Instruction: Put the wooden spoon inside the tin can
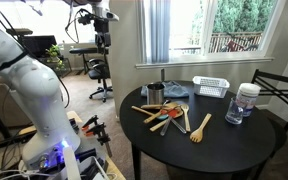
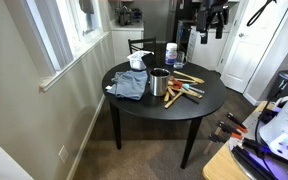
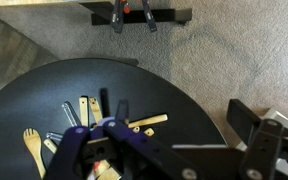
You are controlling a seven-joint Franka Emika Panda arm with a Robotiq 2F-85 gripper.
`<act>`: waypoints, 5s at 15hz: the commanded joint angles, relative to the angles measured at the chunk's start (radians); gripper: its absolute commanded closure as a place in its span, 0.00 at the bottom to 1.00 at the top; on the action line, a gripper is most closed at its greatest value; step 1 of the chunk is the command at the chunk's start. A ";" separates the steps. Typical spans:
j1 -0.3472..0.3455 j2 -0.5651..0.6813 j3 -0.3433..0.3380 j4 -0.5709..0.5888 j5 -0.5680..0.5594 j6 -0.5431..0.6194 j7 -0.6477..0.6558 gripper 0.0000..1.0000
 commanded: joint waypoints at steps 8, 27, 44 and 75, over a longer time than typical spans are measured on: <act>-0.093 0.313 -0.128 0.140 -0.100 0.326 -0.009 0.00; -0.133 0.502 -0.277 0.149 -0.198 0.357 0.091 0.00; -0.189 0.785 -0.439 0.421 -0.242 0.358 0.181 0.00; -0.190 0.941 -0.437 0.537 -0.202 0.374 0.213 0.00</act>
